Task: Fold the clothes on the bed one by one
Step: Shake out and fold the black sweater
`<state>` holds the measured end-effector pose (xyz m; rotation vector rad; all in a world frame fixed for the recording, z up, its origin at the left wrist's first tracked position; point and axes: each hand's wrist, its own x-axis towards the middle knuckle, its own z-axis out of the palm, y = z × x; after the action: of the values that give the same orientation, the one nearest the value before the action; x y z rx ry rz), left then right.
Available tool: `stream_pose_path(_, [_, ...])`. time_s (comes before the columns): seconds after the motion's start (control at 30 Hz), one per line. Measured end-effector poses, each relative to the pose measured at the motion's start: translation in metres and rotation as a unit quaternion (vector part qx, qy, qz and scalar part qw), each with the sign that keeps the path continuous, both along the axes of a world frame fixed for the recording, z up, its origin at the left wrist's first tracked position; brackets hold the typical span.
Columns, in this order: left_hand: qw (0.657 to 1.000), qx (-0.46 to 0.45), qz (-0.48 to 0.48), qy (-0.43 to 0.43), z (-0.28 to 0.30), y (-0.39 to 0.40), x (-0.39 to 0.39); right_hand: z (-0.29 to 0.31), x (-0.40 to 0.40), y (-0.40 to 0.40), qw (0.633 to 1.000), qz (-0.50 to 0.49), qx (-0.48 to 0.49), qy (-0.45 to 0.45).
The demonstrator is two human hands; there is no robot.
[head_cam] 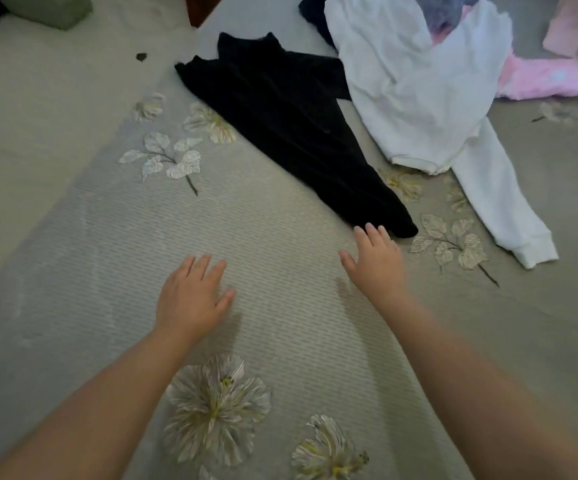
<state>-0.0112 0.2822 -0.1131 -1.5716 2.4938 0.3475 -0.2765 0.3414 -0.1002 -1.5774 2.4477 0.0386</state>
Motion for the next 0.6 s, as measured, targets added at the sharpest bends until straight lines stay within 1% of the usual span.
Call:
stream_pose_path(0.17, [0.999, 0.036, 0.015, 0.029, -0.06, -0.026, -0.011, -0.046, -0.024, -0.054, 0.999, -0.039, 0.022, 0.016])
stream_pose_path(0.27, [0.998, 0.027, 0.02, 0.059, -0.077, -0.019, -0.015, -0.065, -0.043, -0.073, 0.995, -0.075, 0.027, 0.064])
stream_pose_path(0.37, [0.995, 0.0, 0.021, 0.101, -0.086, -0.02, -0.016, -0.078, -0.053, -0.082, 0.992, -0.071, -0.04, 0.098])
stream_pose_path(0.43, [0.995, -0.004, 0.011, 0.099, -0.089, -0.021, -0.015, -0.079, -0.048, -0.079, 0.992, -0.064, -0.062, 0.084])
stream_pose_path(0.5, [0.996, 0.003, 0.009, 0.094, -0.088, -0.022, -0.016, -0.078, -0.033, -0.063, 0.996, -0.043, -0.067, 0.049])
stream_pose_path(0.6, [0.995, 0.023, 0.016, 0.095, -0.083, -0.023, -0.018, -0.071, 0.005, -0.024, 0.998, -0.018, -0.041, -0.052])
